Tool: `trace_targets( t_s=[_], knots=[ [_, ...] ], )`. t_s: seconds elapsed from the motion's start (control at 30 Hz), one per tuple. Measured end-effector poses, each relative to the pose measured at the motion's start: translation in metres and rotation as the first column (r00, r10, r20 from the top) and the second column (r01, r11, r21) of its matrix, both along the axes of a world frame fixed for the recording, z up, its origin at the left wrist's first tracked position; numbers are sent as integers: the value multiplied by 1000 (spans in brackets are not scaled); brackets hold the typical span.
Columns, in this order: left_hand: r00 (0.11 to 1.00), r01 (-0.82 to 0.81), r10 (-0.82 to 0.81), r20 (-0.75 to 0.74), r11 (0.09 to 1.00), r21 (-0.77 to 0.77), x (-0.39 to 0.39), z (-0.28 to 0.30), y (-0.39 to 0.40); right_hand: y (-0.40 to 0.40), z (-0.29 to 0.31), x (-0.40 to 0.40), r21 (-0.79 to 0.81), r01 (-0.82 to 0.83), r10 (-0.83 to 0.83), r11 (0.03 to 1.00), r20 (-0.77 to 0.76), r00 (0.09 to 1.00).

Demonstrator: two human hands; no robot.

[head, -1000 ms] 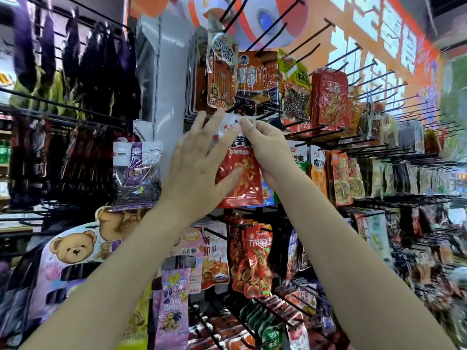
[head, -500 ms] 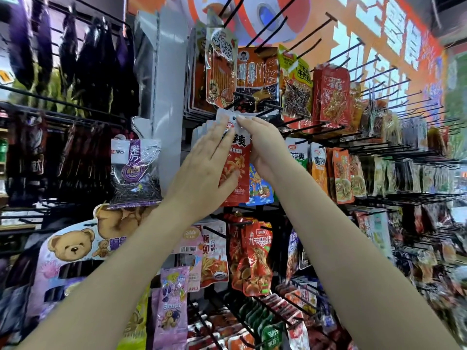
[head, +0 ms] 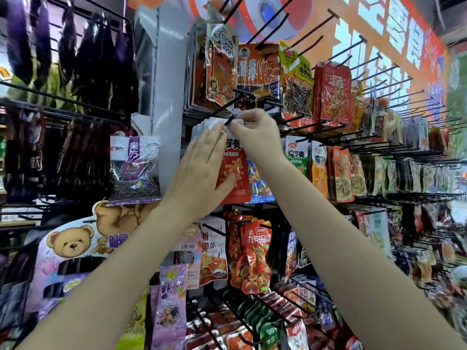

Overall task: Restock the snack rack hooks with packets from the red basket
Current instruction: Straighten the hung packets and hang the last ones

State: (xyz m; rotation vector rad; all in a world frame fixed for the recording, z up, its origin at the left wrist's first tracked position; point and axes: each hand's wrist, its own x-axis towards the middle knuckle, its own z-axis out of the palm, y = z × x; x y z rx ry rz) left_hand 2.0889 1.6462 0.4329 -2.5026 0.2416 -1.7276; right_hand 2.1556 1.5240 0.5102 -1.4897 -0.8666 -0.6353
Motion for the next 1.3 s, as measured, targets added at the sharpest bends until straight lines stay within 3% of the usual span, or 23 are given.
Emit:
trace_targets(
  t_s=[0.07, 0.17, 0.3, 0.4, 0.47, 0.53, 0.6, 0.73, 0.87, 1.07, 1.3],
  knots=[
    [998, -53, 52, 19, 998, 30, 1, 0, 4, -2, -10, -2, 28, 225, -224, 974, 286, 932],
    [993, -114, 112, 35, 993, 43, 2, 1, 10, -5, -34, 11, 8, 356, -305, 934, 535, 788],
    [988, -149, 149, -47, 989, -9, 9, 2, 16, -1, -52, 22, -173, 486, -300, 857, 601, 741],
    [997, -71, 67, -47, 994, -78, 9, -3, 19, -4, -54, 17, -116, 433, -287, 894, 595, 751],
    [998, 42, -49, -26, 978, -203, 5, -10, 17, -9, -62, 9, -31, 359, -283, 933, 553, 784],
    [986, 161, -162, 28, 914, -373, 1, -17, 13, -13, -71, -4, -69, 245, -195, 967, 415, 889],
    [968, 235, -247, 52, 803, -548, 2, -20, 8, -12, -78, -19, -173, 89, -52, 981, 204, 977],
    [935, 283, -342, 89, 574, -768, 9, -18, 9, -7, -78, -29, -230, -27, 28, 973, 1, 1000],
    [917, 276, -389, 89, 456, -846, 12, -15, 9, -2, -80, -18, -233, -113, 76, 966, -160, 984],
    [886, 284, -456, 83, 393, -874, 15, -13, 16, 6, -92, -3, -153, -109, 87, 982, -145, 986],
    [820, 314, -562, 106, 288, -905, 18, -11, 14, 5, -89, 2, -170, -291, 241, 941, -262, 934]
  ],
)
